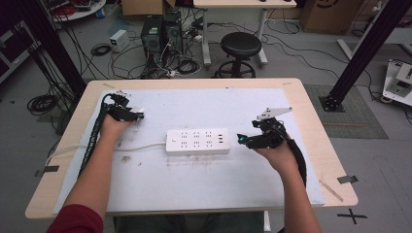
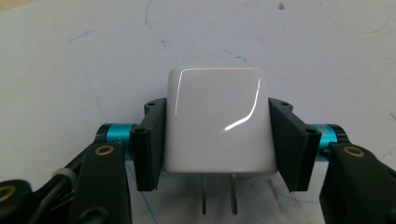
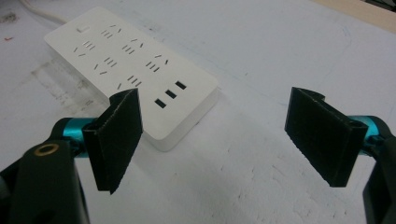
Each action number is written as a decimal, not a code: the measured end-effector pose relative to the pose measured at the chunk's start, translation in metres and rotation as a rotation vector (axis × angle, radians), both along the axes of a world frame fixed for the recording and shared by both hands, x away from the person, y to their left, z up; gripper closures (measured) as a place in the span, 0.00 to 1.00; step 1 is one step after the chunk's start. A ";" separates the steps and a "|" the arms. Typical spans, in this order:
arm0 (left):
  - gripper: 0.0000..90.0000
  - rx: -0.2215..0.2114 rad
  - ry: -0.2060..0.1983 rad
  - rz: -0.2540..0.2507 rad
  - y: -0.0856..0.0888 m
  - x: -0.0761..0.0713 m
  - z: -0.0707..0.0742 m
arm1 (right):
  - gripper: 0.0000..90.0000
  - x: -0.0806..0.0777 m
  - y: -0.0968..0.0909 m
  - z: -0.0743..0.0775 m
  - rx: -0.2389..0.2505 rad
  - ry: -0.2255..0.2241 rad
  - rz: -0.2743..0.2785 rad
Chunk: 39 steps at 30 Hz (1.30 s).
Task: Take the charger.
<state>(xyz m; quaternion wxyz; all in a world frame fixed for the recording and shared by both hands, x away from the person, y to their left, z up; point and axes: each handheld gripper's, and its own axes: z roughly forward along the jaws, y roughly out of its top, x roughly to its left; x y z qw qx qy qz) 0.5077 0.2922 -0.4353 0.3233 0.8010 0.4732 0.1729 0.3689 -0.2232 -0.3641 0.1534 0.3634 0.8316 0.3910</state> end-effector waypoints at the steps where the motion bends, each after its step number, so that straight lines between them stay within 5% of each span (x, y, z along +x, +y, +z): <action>1: 0.47 0.000 0.000 0.000 0.000 0.000 0.000 | 0.22 0.000 -0.001 0.000 -0.003 0.003 -0.002; 8: 0.47 -0.020 -0.035 -0.071 0.000 -0.012 0.024 | 0.22 -0.001 -0.002 0.001 0.003 0.003 -0.005; 10: 0.47 -0.021 -0.061 -0.144 -0.002 -0.023 0.037 | 0.22 -0.001 -0.002 0.001 0.004 -0.003 0.004; 12: 0.47 -0.021 -0.061 -0.144 -0.002 -0.023 0.037 | 0.22 -0.001 -0.002 0.001 0.003 -0.003 0.004; 18: 0.47 -0.041 -0.135 -0.231 -0.002 -0.050 0.073 | 0.22 -0.004 -0.001 0.005 0.008 -0.009 0.011; 28: 0.47 -0.067 -0.224 -0.347 -0.010 -0.097 0.108 | 0.22 -0.008 -0.002 0.018 0.013 -0.024 0.029; 33: 0.47 -0.067 -0.251 -0.397 -0.015 -0.124 0.117 | 0.22 -0.010 -0.001 0.026 0.024 -0.026 0.026; 39: 0.47 -0.058 -0.239 -0.436 -0.021 -0.139 0.109 | 0.22 -0.011 0.003 0.032 0.021 -0.032 0.036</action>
